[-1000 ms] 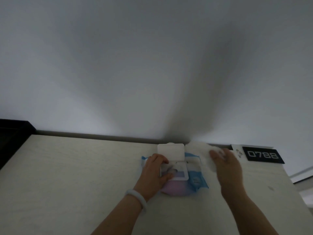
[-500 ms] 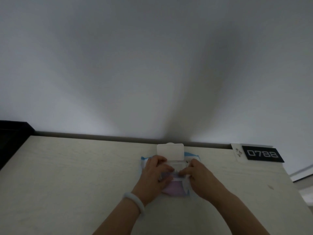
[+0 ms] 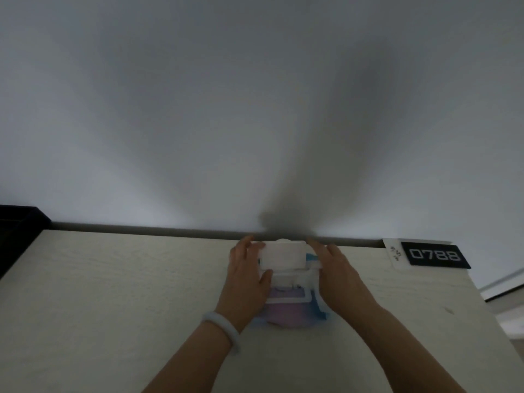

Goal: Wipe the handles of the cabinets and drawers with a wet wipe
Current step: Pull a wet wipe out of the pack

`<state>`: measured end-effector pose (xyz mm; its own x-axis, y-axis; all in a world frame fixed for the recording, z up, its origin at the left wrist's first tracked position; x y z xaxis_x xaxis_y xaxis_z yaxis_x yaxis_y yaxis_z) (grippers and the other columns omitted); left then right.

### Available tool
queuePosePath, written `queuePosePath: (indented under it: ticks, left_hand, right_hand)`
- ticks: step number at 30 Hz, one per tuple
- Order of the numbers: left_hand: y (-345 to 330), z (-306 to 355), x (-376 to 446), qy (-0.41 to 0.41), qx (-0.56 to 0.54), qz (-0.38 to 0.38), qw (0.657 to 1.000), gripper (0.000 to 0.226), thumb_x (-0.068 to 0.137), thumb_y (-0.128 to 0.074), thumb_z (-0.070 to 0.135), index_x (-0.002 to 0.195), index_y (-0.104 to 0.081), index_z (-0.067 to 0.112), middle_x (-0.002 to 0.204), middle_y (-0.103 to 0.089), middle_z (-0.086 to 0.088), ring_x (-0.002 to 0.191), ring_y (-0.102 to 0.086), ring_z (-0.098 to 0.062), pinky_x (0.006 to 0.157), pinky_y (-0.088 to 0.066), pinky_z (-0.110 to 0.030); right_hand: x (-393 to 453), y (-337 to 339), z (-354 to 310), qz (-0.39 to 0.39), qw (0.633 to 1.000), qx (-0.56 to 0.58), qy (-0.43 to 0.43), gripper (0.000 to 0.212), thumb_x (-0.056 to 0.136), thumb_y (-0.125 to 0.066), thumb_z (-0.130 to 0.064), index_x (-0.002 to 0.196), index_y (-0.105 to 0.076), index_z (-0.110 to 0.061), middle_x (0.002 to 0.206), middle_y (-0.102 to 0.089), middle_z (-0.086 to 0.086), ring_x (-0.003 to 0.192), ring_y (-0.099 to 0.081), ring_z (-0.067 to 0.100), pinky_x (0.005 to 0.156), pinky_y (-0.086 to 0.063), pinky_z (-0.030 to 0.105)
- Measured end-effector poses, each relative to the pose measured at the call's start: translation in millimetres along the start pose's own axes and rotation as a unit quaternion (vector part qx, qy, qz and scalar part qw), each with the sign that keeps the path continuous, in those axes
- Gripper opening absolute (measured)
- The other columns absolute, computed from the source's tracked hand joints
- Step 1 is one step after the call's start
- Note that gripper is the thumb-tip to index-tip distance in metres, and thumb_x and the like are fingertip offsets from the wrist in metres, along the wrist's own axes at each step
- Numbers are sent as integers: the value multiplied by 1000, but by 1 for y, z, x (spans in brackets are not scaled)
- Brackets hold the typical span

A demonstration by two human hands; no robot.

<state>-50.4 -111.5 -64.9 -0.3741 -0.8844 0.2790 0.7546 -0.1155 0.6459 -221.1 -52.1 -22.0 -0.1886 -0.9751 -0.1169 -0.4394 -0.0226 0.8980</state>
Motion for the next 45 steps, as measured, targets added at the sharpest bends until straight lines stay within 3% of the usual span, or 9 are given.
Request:
queuePosePath:
  ticks: [4,7,11,18,23,31,35,39,45]
  left_hand:
    - [-6,-4,1,71,-68,-76,992,52,96,-54,21,144,-35,24,132,-47,12,123,-44,-12,107,-36,-32]
    - [8,3,0,46,-41,-33,998,21,97,-52,23,114,-64,20,108,-66,1,102,-58,-19,92,-44,-32]
    - [9,4,-1,57,-47,-35,997,27,92,-57,32,79,-72,14,84,-70,-3,82,-62,-18,80,-46,-35]
    - [-15,-9,-14,-33,70,-61,995,25,72,-69,40,90,-63,25,96,-54,10,94,-42,-5,79,-21,-18]
    - [-17,-13,-19,-34,51,-56,997,30,72,-57,50,93,-59,29,100,-52,9,100,-43,-6,82,-23,-17]
    - [-16,-9,-17,-33,80,-91,992,34,73,-56,52,97,-59,28,100,-42,14,99,-44,-10,79,-23,-21]
    - [-16,8,-21,-9,93,-127,988,36,76,-58,43,104,-61,20,111,-52,4,111,-46,-17,94,-29,-25]
    - [-11,39,-33,84,-103,-103,986,29,84,-65,35,110,-59,22,114,-56,3,107,-51,-12,91,-38,-15]
    - [-11,85,-56,135,-249,-221,933,50,83,-72,35,129,-51,34,127,-56,14,117,-52,-5,102,-46,-28]
  right_hand:
    - [13,-1,3,-13,999,40,-30,60,97,-41,-1,150,-29,-26,144,-34,9,128,-44,23,104,-39,30]
    - [14,2,6,-36,999,10,-14,43,99,-43,-8,137,-51,-27,115,-41,3,106,-49,17,91,-40,21]
    - [5,0,6,-61,998,-30,-8,28,100,-44,-16,111,-69,-24,104,-39,0,93,-43,11,87,-44,18]
    - [-3,-26,5,-52,998,23,-16,9,94,-57,-30,91,-58,-21,98,-50,-4,88,-52,9,74,-44,15]
    - [4,-41,8,-50,994,59,-74,39,82,-73,-35,70,-37,-30,82,-49,-8,67,-48,4,51,-30,10]
    - [7,-35,6,-84,984,110,-113,41,77,-79,-29,70,-38,-26,77,-51,-9,64,-44,-2,46,-34,8]
    - [-12,-23,13,-45,963,224,-142,14,82,-73,-20,85,-59,-19,86,-61,1,73,-55,10,54,-38,9]
    - [-45,-9,17,-26,931,328,-156,16,84,-69,-12,98,-66,-19,94,-69,7,85,-66,21,75,-56,35]
    - [-89,15,13,30,880,458,-123,16,81,-73,-11,96,-68,-14,87,-73,8,79,-69,20,65,-56,28]
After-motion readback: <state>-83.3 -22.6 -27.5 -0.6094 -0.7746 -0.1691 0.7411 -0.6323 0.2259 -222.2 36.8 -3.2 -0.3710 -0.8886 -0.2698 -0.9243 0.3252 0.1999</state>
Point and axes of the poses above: each hand's wrist, its own x-axis towards the middle knuckle, its own y-axis out of the back of the hand, z = x × y, the point moved 5 cm from there along x, towards the middle knuckle
